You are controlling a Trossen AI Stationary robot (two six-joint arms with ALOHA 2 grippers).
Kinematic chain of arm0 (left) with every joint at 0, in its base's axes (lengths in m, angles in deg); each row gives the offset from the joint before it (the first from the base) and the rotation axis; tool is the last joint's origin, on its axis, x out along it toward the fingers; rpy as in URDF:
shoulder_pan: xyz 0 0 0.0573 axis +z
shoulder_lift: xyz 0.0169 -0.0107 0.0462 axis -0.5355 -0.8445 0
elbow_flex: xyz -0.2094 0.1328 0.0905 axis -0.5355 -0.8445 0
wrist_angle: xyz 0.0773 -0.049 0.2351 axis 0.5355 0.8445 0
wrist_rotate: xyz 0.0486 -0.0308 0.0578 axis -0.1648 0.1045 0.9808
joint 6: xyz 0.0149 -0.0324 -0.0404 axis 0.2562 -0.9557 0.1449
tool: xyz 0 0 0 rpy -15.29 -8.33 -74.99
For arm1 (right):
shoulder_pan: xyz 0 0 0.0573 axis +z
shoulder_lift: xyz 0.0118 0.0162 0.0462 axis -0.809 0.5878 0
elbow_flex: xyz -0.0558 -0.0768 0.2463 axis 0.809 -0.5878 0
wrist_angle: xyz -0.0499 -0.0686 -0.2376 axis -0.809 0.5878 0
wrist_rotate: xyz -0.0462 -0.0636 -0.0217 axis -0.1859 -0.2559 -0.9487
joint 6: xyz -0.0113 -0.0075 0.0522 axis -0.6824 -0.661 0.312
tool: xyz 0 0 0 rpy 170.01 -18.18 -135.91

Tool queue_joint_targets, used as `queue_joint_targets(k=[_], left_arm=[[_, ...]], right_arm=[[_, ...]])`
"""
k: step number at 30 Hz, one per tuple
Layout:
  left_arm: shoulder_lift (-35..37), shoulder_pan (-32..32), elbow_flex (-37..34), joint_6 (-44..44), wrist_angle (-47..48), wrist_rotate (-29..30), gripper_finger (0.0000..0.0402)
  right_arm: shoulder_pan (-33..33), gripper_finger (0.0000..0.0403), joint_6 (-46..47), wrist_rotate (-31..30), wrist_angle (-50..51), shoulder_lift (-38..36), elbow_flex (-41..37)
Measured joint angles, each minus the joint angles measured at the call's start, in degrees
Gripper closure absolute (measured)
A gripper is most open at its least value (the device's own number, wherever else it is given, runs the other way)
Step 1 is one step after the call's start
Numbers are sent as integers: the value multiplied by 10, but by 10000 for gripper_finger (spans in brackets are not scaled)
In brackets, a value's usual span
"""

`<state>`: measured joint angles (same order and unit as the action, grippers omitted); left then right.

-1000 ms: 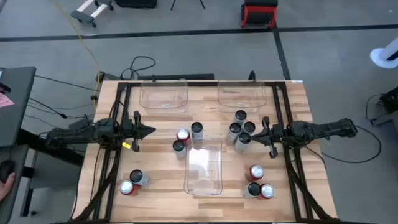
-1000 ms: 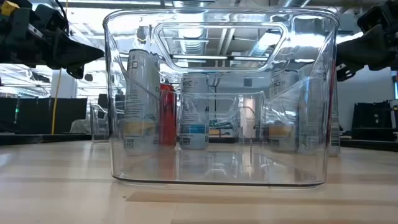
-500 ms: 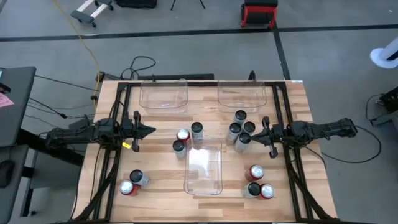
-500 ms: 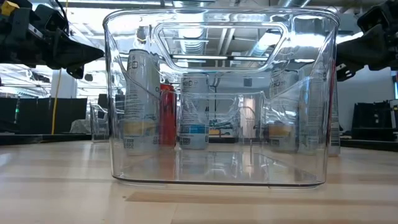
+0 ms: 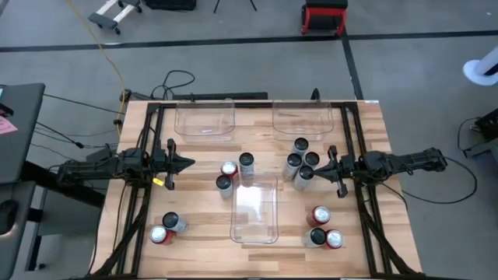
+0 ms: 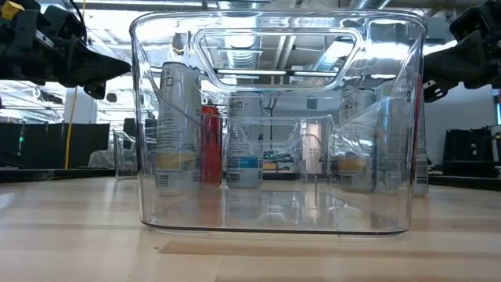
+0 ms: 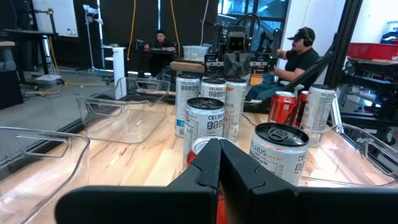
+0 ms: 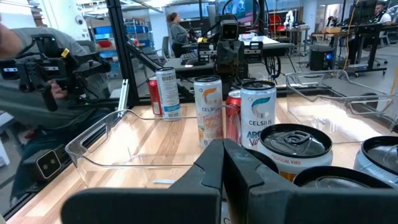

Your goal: Sort soda cans

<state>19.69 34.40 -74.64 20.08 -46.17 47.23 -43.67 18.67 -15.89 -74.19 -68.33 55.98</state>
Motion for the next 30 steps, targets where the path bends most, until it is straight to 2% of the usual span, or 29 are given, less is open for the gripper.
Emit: queue_joint_targets(k=[17, 24, 27, 30], left_arm=[[0, 0, 0, 0, 0, 0, 401], [0, 0, 0, -12, -37, 8, 401], [0, 0, 0, -18, -48, 5, 401], [0, 0, 0, 31, -49, 4, 401]], right_arm=[[0, 376, -1, 0, 0, 0, 0], [-14, 376, -185, 0, -5, 1, 0], [-15, 376, -201, 0, -5, 2, 0], [-15, 376, -216, 0, -7, 2, 0]])
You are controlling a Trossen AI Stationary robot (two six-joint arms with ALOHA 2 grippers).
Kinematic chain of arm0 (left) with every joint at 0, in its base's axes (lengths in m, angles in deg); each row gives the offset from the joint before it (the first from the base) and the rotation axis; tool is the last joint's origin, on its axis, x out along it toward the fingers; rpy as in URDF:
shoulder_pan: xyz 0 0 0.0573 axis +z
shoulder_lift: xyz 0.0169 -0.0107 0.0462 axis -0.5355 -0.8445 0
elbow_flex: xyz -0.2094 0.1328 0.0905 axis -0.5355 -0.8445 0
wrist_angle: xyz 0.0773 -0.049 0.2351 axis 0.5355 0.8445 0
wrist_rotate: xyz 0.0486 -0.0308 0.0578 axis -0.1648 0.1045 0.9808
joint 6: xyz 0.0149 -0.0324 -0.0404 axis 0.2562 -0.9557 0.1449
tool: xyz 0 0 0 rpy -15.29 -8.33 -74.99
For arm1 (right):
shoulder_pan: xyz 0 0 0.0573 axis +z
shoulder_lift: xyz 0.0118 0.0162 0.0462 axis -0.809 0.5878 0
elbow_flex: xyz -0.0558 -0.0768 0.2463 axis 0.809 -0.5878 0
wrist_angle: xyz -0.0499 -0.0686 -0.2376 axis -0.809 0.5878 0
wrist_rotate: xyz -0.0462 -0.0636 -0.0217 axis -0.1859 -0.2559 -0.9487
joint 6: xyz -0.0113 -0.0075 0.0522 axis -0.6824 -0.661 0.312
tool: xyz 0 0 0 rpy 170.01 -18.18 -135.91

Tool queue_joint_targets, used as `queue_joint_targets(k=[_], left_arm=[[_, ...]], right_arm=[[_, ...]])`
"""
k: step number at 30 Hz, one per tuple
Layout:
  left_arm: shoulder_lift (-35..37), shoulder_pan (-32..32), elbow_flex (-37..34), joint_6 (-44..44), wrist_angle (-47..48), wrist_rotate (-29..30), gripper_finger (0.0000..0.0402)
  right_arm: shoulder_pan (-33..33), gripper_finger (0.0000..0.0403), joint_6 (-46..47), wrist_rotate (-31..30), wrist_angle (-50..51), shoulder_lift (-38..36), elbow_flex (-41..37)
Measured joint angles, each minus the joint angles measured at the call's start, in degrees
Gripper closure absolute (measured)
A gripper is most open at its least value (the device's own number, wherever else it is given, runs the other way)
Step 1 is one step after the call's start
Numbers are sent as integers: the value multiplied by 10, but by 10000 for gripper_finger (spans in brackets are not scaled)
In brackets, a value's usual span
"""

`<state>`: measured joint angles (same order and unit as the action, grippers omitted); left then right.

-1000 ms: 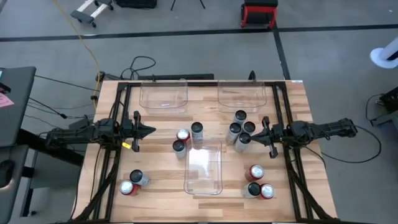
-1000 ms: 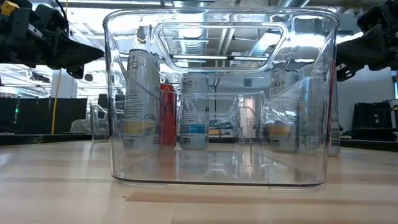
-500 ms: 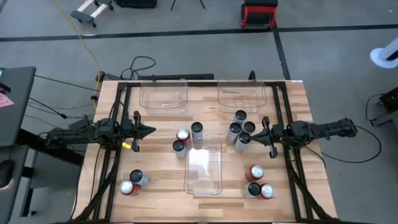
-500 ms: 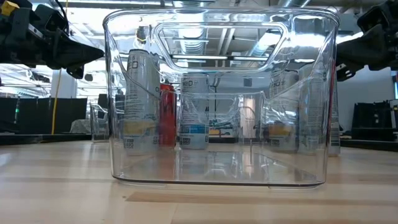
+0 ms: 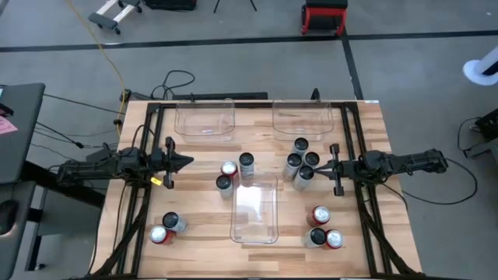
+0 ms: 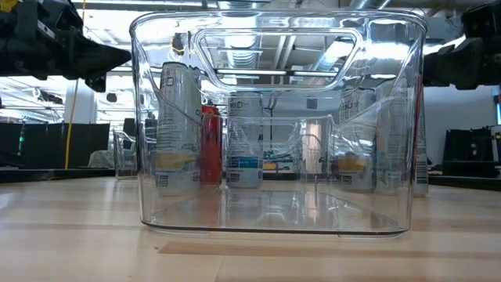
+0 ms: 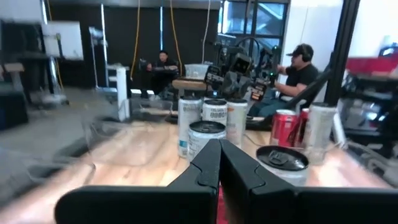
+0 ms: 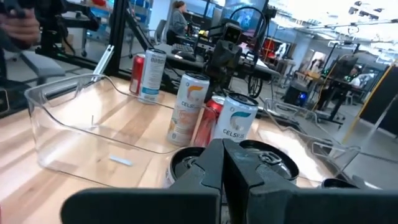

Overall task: Sort soda cans
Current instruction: Put the white-blue soda can into the top left transparent bin

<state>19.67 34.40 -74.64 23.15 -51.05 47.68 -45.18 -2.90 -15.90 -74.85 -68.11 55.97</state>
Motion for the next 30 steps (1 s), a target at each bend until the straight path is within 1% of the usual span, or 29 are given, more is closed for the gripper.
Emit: queue_joint_targets(k=[2, 4, 6, 8, 11, 14, 17, 18, 20, 24, 27, 30], left_arm=[[0, 0, 0, 35, -15, 9, 401], [0, 0, 0, 44, -38, 48, 401], [0, 3, 12, 57, -41, 81, 398], [-8, 9, 20, 64, -35, 96, 384], [-29, 21, 41, 66, -44, 101, 348], [-67, 36, 54, 70, -50, 105, 302], [-116, 50, 63, 69, -102, 105, 256], [-134, 53, 68, 64, -123, 105, 243], [-173, 59, 83, 55, -145, 102, 219], [-260, 61, 128, 34, -139, 96, 190], [-315, 61, 165, 37, -139, 96, 181], [-350, 61, 203, 40, -139, 96, 180]], right_arm=[[0, 376, -4, 0, -3, 0, 0], [0, 376, -4, 0, -4, 0, 0], [0, 376, -7, -1, -5, 0, 0], [-3, 376, -37, -21, -25, 0, -2], [-14, 376, -77, -38, -105, -1, -2], [-25, 376, -78, -40, -217, -1, -2], [-36, 376, -33, -43, -329, -1, 0], [-39, 376, -17, -43, -347, -1, 6], [-48, 376, 14, -52, -346, -1, 27], [-61, 376, 45, -94, -289, 0, 67], [-68, 376, 99, -174, -250, 0, 88], [-75, 376, 168, -258, -186, 0, 105]])
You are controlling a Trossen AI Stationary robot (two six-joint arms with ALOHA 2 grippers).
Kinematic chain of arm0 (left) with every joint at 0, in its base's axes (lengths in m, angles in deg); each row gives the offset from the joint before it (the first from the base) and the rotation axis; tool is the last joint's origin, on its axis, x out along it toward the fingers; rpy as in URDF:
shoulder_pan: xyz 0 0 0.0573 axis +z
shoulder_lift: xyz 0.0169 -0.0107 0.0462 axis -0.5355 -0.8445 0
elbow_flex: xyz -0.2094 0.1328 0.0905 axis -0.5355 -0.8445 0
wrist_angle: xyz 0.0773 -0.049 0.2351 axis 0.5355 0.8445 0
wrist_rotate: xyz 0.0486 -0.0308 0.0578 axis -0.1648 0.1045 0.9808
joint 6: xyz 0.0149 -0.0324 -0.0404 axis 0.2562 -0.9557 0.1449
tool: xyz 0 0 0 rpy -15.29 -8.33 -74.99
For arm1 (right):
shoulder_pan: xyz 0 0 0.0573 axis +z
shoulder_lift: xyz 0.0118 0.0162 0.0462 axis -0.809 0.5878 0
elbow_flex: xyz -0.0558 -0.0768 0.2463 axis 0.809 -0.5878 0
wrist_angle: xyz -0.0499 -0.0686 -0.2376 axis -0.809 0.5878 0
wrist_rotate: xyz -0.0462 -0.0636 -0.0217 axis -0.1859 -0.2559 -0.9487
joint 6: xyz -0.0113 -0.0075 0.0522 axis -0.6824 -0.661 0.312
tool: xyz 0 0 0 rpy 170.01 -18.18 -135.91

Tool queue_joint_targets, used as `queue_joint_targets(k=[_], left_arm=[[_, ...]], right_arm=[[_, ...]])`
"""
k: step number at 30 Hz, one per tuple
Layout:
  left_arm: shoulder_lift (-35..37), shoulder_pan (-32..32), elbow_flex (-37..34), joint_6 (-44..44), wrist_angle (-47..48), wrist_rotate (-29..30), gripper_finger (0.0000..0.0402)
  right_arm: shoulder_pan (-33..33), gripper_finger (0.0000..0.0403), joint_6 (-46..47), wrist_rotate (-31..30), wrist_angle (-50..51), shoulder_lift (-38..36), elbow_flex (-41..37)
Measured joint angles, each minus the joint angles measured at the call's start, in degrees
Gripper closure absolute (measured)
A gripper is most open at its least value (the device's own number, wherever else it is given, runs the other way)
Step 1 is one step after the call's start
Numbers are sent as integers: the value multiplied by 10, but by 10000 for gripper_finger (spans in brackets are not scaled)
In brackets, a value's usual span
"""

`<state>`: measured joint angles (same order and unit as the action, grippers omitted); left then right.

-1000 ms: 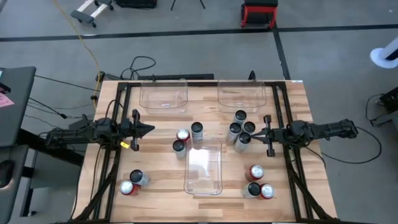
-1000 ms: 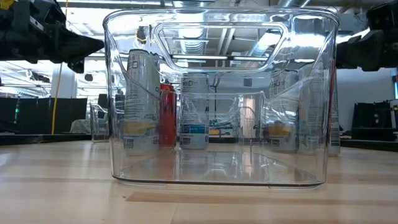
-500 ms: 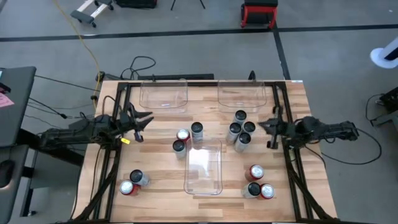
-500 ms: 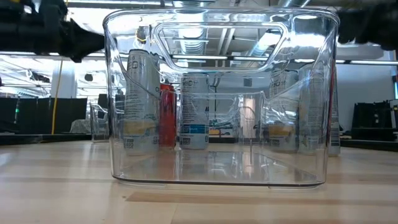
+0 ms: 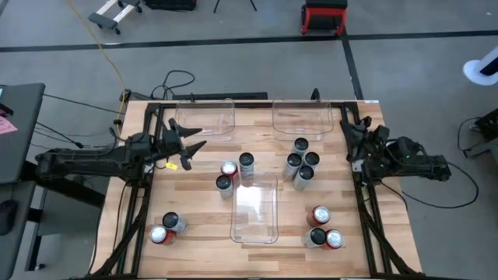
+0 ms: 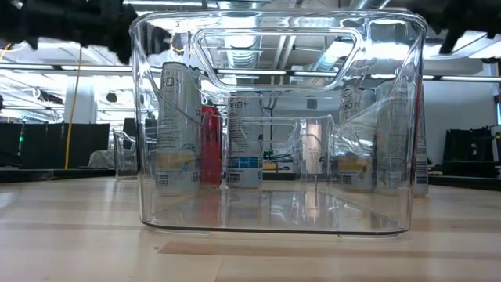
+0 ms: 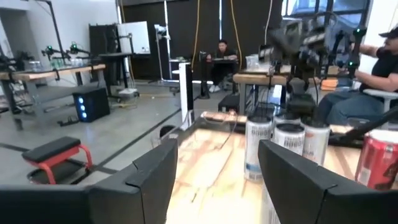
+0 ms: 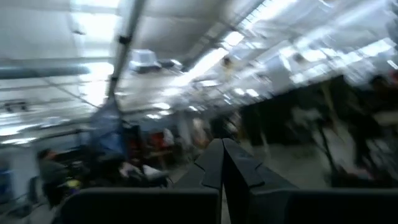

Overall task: Sort soda cans
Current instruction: Put the white-blue soda can into the top left transparent bin

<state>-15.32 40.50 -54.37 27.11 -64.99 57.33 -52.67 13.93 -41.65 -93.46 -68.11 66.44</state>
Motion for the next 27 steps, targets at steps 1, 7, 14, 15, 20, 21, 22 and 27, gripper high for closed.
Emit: queue_joint_targets(k=[1, 7, 14, 15, 20, 21, 22, 27], left_arm=[[-8, 0, 11, 0, -1, 0, 180], [-23, -10, 51, 2, 36, -44, 180], [-41, -3, 65, 54, 76, -90, 180], [-49, 2, 68, 63, 82, -94, 180], [-96, 33, 101, 80, 113, -224, 179], [-102, 39, 109, 84, 114, -255, 179], [-108, 44, 116, 90, 113, -275, 178], [-120, 76, 124, 148, 118, -281, 168]], right_arm=[[-1, 376, 18, -14, 21, 0, 2], [-8, 376, 32, -21, 50, 0, -11], [-7, 376, -38, -21, 53, 1, -11], [-7, 376, -41, -21, 54, 0, -11], [-13, 364, -56, -15, 52, 0, -11], [-13, 357, -66, -5, 57, 0, -11], [-13, 347, -67, 3, 65, 3, -11], [-15, 265, -75, 9, 45, 39, -11]])
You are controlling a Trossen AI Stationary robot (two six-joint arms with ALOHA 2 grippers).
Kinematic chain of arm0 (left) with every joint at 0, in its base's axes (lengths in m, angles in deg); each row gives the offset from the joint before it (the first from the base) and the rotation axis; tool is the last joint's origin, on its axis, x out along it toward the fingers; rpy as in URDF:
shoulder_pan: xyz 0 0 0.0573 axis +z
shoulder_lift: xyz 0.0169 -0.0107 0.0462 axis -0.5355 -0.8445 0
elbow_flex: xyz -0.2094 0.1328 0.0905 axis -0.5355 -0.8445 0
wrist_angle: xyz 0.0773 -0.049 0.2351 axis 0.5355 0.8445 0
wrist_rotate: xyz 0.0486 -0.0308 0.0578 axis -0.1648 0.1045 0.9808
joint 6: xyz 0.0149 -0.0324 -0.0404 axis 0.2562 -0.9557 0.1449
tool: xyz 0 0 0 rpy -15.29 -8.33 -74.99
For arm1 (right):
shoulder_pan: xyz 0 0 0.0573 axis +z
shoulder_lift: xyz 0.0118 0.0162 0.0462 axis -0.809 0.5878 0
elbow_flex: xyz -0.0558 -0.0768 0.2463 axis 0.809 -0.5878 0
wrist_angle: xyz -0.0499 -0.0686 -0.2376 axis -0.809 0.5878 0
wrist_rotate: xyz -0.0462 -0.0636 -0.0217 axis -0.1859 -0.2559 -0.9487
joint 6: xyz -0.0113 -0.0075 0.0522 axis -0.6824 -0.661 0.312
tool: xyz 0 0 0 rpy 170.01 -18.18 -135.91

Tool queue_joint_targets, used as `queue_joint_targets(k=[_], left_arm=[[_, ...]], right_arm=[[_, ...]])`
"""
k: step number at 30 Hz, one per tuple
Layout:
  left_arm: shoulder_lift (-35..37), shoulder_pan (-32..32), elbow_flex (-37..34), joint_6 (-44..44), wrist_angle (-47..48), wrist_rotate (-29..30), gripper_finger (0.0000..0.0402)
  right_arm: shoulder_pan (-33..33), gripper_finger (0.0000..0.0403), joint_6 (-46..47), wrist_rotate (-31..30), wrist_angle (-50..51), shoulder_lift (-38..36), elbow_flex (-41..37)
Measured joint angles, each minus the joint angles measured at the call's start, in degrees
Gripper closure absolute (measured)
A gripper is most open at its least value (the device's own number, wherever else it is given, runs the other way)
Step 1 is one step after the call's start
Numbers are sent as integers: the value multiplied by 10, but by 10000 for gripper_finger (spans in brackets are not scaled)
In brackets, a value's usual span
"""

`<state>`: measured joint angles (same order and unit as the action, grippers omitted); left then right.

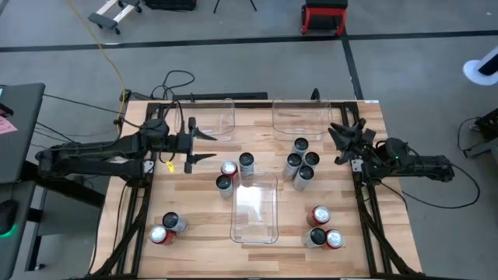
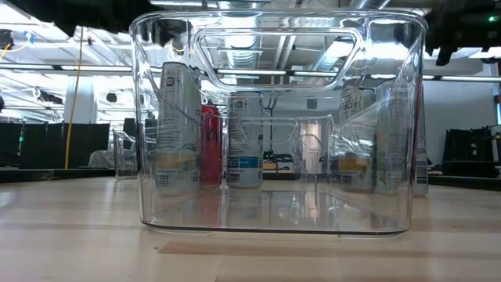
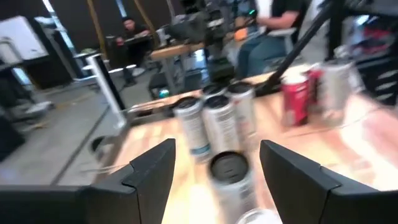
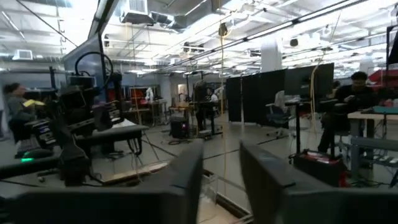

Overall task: Sort soda cans
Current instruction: Put the white-blue soda can into the top left transparent bin

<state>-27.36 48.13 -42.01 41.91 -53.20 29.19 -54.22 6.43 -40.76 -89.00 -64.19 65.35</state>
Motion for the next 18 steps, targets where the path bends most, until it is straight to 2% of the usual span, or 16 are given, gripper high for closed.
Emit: queue_joint_targets(k=[4, 8, 11, 13, 18], left_arm=[[-8, 46, 0, 30, 14, 29, 164], [-26, 97, 0, 43, 27, 10, 164], [-50, 133, 0, 43, 24, -6, 165], [-65, 153, 0, 43, 21, -10, 165], [-78, 190, -1, 33, 9, -69, 165]], right_arm=[[-10, 177, -36, -1, -77, 36, 1], [-41, 116, -48, -3, -97, 75, 39], [-76, 98, -66, -16, -112, 106, 70], [-104, 95, -75, -46, -143, 128, 73], [-178, 95, -66, -76, -200, 176, 73]])
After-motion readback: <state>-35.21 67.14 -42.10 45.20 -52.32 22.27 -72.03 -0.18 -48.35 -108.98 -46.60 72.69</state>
